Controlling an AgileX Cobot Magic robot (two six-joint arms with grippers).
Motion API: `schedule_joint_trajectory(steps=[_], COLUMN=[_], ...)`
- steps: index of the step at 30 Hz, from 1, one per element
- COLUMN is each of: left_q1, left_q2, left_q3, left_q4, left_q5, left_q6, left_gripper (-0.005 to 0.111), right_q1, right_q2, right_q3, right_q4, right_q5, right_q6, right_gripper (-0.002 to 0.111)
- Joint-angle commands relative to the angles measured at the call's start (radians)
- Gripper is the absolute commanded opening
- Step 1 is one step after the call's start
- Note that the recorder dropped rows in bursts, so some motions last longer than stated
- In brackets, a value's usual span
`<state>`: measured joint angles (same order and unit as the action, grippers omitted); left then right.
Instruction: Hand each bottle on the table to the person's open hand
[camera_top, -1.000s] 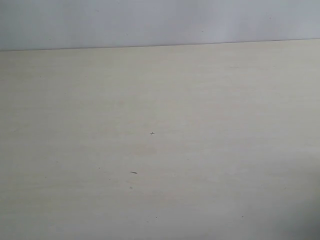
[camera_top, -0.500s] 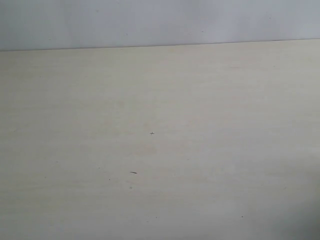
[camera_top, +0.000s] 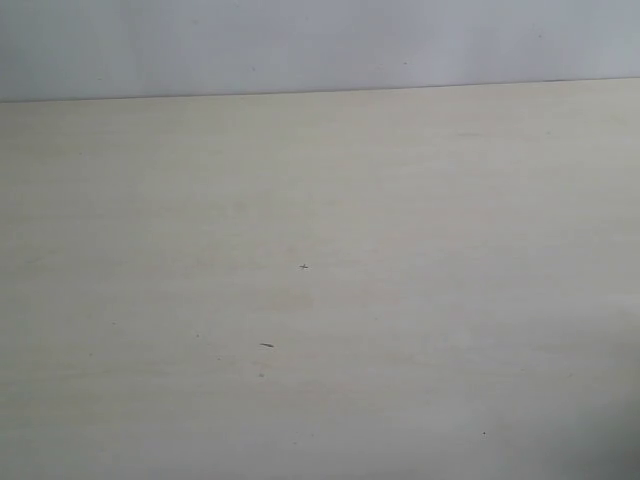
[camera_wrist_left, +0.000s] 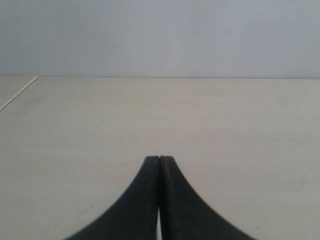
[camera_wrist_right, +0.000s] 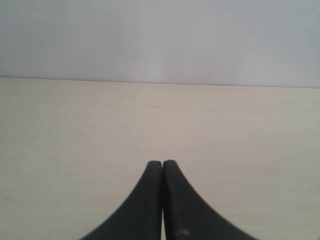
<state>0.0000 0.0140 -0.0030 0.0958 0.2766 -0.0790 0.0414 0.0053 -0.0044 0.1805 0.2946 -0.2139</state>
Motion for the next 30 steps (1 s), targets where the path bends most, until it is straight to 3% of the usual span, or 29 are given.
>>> schedule_joint_trajectory(steps=[1,30], left_q1=[0.002,0.001], left_q2=[-0.014,-0.014], left_q3=[0.003,0.003], left_q4=[0.003,0.006], left_q5=[0.051,0.051], left_q6=[-0.022,-0.053], left_gripper=[0.000,0.000], right_q1=[-0.006,-0.006], right_q2=[-0.005,-0.005], right_q3=[0.004,0.004], right_q4=[0.002,0.002], right_q5=[-0.006,-0.006], right_q6=[0.001,0.001], right_gripper=[0.000,0.000])
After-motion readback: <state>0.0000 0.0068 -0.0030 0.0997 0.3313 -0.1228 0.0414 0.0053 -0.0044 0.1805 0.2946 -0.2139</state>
